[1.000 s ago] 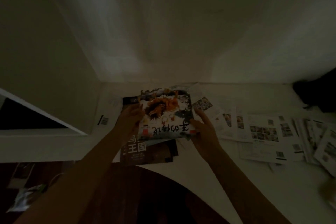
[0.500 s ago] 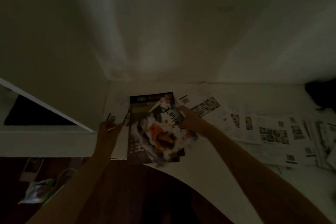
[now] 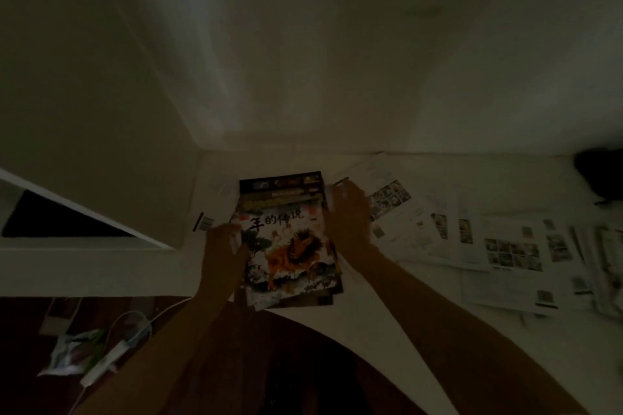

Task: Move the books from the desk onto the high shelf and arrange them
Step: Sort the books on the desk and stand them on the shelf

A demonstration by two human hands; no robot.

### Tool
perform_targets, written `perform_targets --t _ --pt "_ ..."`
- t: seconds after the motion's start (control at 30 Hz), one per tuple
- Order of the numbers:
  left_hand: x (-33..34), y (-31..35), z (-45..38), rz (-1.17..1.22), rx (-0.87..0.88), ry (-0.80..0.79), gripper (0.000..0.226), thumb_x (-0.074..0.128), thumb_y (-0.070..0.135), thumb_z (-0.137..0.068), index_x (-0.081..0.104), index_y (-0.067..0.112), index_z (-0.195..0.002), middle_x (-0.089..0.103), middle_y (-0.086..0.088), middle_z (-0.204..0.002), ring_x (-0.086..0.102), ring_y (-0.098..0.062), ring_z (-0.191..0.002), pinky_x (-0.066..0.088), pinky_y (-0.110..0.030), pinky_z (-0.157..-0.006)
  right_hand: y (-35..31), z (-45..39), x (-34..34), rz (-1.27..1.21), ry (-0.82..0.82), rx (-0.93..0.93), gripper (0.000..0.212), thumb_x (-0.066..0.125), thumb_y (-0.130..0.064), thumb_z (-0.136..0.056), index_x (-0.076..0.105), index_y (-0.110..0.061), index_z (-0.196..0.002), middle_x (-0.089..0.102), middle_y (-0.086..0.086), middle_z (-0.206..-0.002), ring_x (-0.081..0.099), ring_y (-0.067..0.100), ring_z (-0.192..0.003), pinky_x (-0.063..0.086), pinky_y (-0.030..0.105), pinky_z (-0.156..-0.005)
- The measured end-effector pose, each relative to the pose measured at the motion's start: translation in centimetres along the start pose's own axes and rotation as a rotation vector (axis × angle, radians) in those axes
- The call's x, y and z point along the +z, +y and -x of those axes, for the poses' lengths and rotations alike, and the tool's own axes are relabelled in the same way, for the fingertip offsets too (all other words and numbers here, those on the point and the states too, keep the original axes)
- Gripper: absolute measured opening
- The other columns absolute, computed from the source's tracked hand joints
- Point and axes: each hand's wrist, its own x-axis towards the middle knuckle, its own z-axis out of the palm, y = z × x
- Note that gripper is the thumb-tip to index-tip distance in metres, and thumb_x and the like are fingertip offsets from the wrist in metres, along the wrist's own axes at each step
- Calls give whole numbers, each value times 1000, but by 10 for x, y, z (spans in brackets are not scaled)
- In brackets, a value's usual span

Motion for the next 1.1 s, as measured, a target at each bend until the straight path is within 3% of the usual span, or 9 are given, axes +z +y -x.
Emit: perform_targets --t 0.1,0.23,0.37,0.5,0.6,0.73,0.83,0.97,1.1 --pt "27 29 -3 14 75 -79 31 53 -2 -90 51 -2 -121 47 -17 -125 45 -25 -113 33 -21 -91 51 17 -30 -70 82 292 53 43 -32 -94 41 -2 -137 33 21 -146 29 35 -134 23 43 -111" --pt "80 69 3 -6 81 -378 34 48 3 -94 48 0 -127 49 -18 -131 48 -34 -121 38 -31 -97 111 23 -62 -157 95 513 63 55 -32 -93 29 -5 -144 20 19 -152 19 34 -139 19 41 -112" --pt "129 75 17 -337 345 -536 57 43 20 -99 14 10 -147 8 1 -153 12 -22 -144 8 -28 -116 132 14 -68 -233 2 582 66 51 -38 -94 25 -5 -146 29 19 -149 27 33 -137 20 38 -112" --pt "150 75 27 -636 465 -426 53 35 26 -100 17 16 -148 1 -8 -157 7 -27 -145 15 -40 -117 131 14 -62 -340 22 629 60 50 -40 -94 34 -7 -142 36 20 -142 34 35 -130 26 39 -107" --pt "150 78 30 -613 538 -397 47 39 20 -98 32 15 -144 11 -11 -154 21 -33 -141 24 -39 -114 137 8 -64 -404 11 688 57 56 -44 -90 46 -6 -130 48 22 -131 52 38 -113 43 47 -98" --pt "145 78 28 -499 437 -459 40 46 19 -95 45 9 -134 31 -15 -142 41 -31 -127 38 -32 -99 143 -2 -65 -446 -96 708 48 58 -44 -89 57 0 -109 61 19 -107 61 30 -96 50 38 -80" --pt "144 79 32 -422 372 -435 48 52 37 -91 47 8 -129 35 -13 -132 51 -31 -107 47 -37 -91 141 -2 -67 -631 -159 744 52 65 -33 -86 56 5 -121 60 21 -117 59 32 -105 50 34 -82" --pt "152 83 46 -749 399 -473 108 32 80 -71 -5 13 -148 -19 1 -148 -10 -28 -143 -6 -39 -115 134 8 -91 -833 -171 752 40 66 -15 -87 57 6 -120 60 24 -118 59 36 -105 51 43 -89" --pt "157 100 60 -621 529 -249 79 58 43 -88 18 10 -148 16 -10 -155 24 -32 -140 16 -39 -114 120 13 -129 -859 -229 656 33 61 -7 -89 58 5 -119 60 23 -101 60 30 -78 51 35 -66"
